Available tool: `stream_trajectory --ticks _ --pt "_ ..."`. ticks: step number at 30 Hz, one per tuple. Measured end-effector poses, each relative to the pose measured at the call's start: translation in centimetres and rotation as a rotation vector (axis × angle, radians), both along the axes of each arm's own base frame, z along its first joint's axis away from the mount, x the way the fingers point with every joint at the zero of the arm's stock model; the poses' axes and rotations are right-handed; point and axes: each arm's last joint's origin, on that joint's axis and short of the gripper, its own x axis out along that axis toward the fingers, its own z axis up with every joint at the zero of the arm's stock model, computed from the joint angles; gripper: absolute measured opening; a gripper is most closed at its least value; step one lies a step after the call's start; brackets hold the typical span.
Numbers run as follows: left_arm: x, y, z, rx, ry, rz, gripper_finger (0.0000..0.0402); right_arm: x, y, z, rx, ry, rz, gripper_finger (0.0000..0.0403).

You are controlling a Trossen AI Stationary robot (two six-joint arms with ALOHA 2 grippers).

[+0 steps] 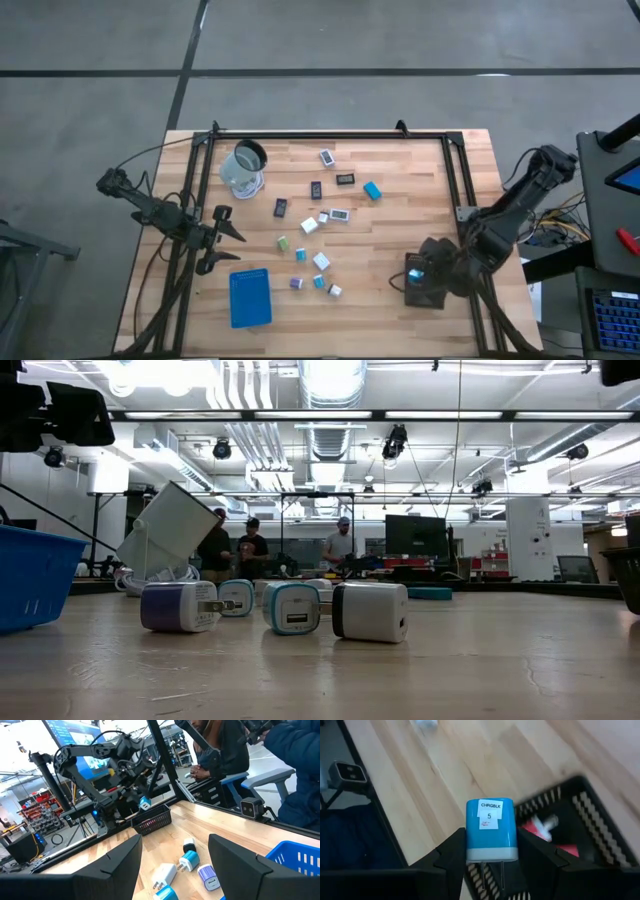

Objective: Pick & Place Office items
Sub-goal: Put the bottom right light blue charger adapter into the black bin

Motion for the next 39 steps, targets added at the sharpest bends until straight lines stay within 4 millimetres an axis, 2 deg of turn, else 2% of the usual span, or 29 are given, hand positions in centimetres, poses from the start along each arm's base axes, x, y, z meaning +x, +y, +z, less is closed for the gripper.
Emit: stream_trajectory --ticks 7,14,34,39 --pt "0.0 0.0 0.0 0.0 0.0 0.0 0.0234 -1.7 0.8 -0.4 0.013 0.055 -0.047 0.015" --pt "0.0 0.0 0.0 0.0 0.0 0.0 0.0234 -2.1 0.7 -1.2 0.023 0.059 -0.106 0.015" --pt "0.0 0.0 0.0 0.0 -0.001 -0.001 0.0234 -2.5 0.3 -7.1 0.148 0.027 -0.116 0.015" --pt "0.0 0.0 0.0 -0.001 0.0 0.0 0.0234 -2.6 0.1 -7.7 0.169 0.02 -0.124 0.015"
